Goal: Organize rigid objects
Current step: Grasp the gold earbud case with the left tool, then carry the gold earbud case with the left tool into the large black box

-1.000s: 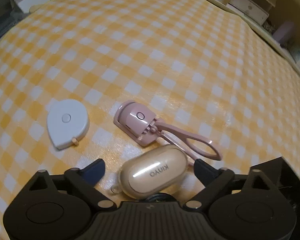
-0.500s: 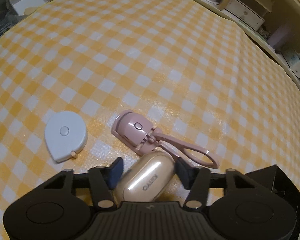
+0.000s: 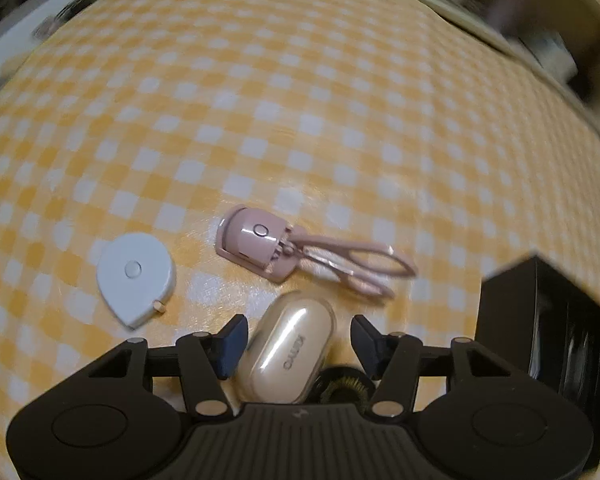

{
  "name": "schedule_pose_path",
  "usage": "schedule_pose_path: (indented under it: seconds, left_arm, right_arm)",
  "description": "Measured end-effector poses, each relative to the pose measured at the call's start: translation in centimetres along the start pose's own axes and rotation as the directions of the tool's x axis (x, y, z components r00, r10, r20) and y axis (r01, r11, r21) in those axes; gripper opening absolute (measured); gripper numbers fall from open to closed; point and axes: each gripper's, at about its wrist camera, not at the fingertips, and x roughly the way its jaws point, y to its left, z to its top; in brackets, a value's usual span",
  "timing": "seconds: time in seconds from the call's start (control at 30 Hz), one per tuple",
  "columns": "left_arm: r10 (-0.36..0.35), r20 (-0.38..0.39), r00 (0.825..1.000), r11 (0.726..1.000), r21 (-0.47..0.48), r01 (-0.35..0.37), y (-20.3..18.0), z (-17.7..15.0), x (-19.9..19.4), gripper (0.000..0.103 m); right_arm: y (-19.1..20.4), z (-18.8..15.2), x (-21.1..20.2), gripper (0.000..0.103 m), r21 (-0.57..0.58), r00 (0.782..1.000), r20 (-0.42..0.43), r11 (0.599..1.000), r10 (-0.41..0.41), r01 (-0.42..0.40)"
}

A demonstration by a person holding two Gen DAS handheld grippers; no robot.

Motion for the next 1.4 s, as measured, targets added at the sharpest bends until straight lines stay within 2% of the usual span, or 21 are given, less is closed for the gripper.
schedule_pose_path:
  seconds: [0.1, 0.3, 0.37, 0.4, 0.43, 0.53, 0.6, 0.8, 1.03, 1.2, 1.4]
  left_arm:
    - [0.054, 0.020, 0.998, 0.988, 0.146, -0.056, -1.1, -0.3, -0.3, 0.057]
    - [0.068, -0.029, 0.997, 0.969, 0.240, -0.059, -1.5, -0.7, 1.3, 0.057]
    - [0.086, -0.054, 0.995, 0.966, 0.248, -0.070, -1.2, -0.6, 2.4, 0.056]
    - [0.073, -0.060, 0.995, 0.970, 0.238, -0.057, -1.1, -0.6, 2.5, 0.049]
    - [0.070, -0.064, 0.995, 0.973, 0.226, -0.053, -1.1, -0.6, 2.6, 0.048]
    - [0.093, -0.038, 0.995, 0.973, 0.214, -0.083, -1.2, -0.9, 2.2, 0.047]
    - [0.084, -0.018, 0.996, 0.977, 0.201, -0.079, -1.1, -0.9, 1.2, 0.047]
    - [-0.001, 0.037, 0.999, 0.986, 0.169, -0.005, -1.6, -0.9, -2.4, 0.045]
    - [-0.126, 0.045, 0.991, 0.976, 0.184, 0.115, -3.5, -2.3, -4.9, 0.045]
    - [-0.220, 0.033, 0.975, 0.957, 0.199, 0.210, -5.4, -3.5, -5.8, 0.045]
    - [-0.302, 0.014, 0.953, 0.922, 0.260, 0.288, -8.6, -5.0, -5.9, 0.045]
  right_arm:
    - [0.1, 0.0, 0.0, 0.006, 0.000, 1.000, 0.000, 1.000, -0.001, 0.001]
    - [0.0, 0.0, 0.0, 0.006, 0.003, 1.000, -0.001, 1.000, 0.001, -0.001]
    - [0.0, 0.0, 0.0, 0.006, 0.001, 1.000, 0.000, 1.000, 0.001, -0.001]
    - [0.0, 0.0, 0.1, 0.006, 0.001, 1.000, 0.000, 1.000, 0.001, -0.001]
    - [0.0, -0.1, 0.0, 0.006, 0.000, 1.000, 0.000, 1.000, 0.001, -0.001]
    - [0.0, -0.1, 0.0, 0.006, 0.001, 1.000, 0.000, 1.000, 0.001, -0.001]
    - [0.0, -0.1, 0.0, 0.006, 0.001, 1.000, 0.000, 1.000, 0.000, 0.000]
    - [0.1, -0.1, 0.0, 0.006, 0.001, 1.000, 0.000, 1.000, 0.000, 0.000]
    - [0.0, -0.1, 0.1, 0.006, -0.005, 1.000, 0.000, 1.000, -0.004, 0.004]
    - [0.1, -0.2, 0.2, 0.006, -0.006, 1.000, 0.000, 1.000, -0.004, 0.004]
    - [0.1, -0.3, 0.2, 0.006, -0.007, 1.000, 0.000, 1.000, -0.005, 0.005]
